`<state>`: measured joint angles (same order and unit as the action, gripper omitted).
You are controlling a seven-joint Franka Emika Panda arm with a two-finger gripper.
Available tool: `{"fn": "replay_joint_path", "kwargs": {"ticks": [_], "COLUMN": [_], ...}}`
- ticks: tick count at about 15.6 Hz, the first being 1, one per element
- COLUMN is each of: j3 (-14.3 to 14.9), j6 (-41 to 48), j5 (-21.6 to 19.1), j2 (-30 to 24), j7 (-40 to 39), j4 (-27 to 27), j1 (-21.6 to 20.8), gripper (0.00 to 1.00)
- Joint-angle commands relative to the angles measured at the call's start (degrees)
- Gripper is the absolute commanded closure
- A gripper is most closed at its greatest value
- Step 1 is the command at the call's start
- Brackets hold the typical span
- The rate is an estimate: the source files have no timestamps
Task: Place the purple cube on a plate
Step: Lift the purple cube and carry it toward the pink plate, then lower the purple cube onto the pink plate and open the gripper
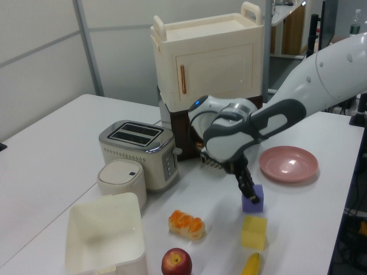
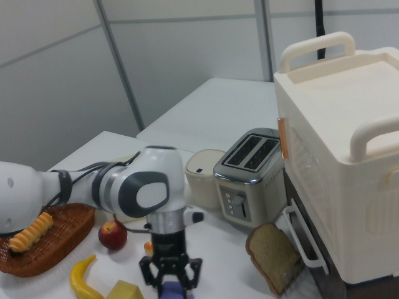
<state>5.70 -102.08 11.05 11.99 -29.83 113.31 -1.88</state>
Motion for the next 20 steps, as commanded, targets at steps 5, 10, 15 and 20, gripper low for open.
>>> {"fn": "replay_joint_path", "kwargs": {"ticks": [5,10,15,20], "j3": [10.4,10.6,10.6,9.7], "j6": [-3.4,-7.3,-7.0,-0.8], "j5": [0.2,0.9,0.1,-0.2], "j2": [-0.3,4.4,4.1,-0.8], "j7": [-7.9,-9.4,-8.1,1.5], "j4": [-6.0,-5.8,-6.2,-10.2], "j1": [8.5,14.1,13.5,7.7], "gripper": [1.0,0.9,0.0,0.0]}}
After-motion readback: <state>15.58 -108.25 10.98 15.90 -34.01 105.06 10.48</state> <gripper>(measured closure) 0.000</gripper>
